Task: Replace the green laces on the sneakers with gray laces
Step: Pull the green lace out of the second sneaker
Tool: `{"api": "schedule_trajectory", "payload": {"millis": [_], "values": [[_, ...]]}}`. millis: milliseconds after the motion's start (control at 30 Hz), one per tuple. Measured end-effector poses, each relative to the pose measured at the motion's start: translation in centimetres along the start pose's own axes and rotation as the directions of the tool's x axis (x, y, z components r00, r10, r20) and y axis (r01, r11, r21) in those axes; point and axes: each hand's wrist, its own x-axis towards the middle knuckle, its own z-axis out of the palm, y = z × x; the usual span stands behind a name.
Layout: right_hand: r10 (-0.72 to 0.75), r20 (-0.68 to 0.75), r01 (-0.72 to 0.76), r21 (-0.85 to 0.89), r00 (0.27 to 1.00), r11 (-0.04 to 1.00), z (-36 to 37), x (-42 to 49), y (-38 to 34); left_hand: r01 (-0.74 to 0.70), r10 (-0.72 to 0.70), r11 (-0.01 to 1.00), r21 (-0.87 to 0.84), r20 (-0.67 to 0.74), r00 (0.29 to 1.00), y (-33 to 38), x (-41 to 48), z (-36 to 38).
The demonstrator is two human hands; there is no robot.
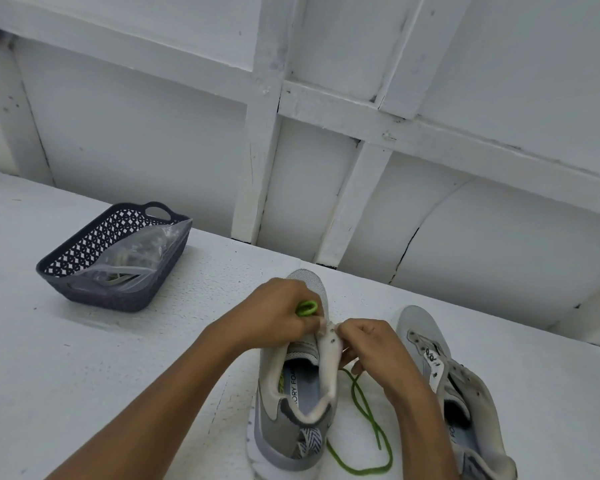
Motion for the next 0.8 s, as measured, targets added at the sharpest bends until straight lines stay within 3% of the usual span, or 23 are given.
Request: {"api": "schedule_trajectory", "payload": {"millis": [67,167,233,300,367,433,500,600,800], "values": [[0.002,-0.003,-0.002,0.010,1.000,1.000,0.0,-0.1,0.1,-0.014,-0.009,0.969,-0.246,-0.094,0.996,0.4,-0.2,-0.4],[0.003,-0.003,-0.003,0.011,1.000,1.000,0.0,-0.1,0.2,-0.056,-0.053,0.798,-0.600,-0.163,0.985,0.5,-0.3,-1.2],[-0.001,0.001,0.001,0.012,1.000,1.000,0.0,-0.2,0.2,-0.077,-0.069,0.666,-0.742,-0.164,0.984,0.6,-0.4,-1.6],[-0.004,0.001,0.004,0.016,1.000,1.000,0.0,-0.2,0.2,-0.068,-0.099,0.622,-0.780,-0.164,0.982,0.6,-0.3,-1.6],[-0.006,0.004,0.006,0.017,1.000,1.000,0.0,-0.2,0.2,-0.036,-0.138,0.716,-0.697,-0.192,0.972,0.2,-0.1,-1.3],[-0.004,0.004,0.004,0.016,1.000,1.000,0.0,-0.2,0.2,0.006,-0.123,0.877,-0.480,-0.214,0.969,-0.3,0.2,-0.9],[-0.001,0.002,0.001,0.015,1.000,1.000,0.0,-0.2,0.3,0.029,-0.069,0.964,-0.265,-0.142,0.987,-0.4,0.1,-0.7],[-0.006,0.002,0.006,0.001,1.000,1.000,0.0,-0.1,0.1,0.057,-0.058,0.998,-0.020,-0.013,0.998,-0.4,0.1,-0.3],[-0.006,-0.013,0.005,-0.059,1.000,0.998,0.4,0.3,0.5,0.142,-0.142,0.970,0.199,-0.018,0.990,-1.8,0.1,-1.5]]}}
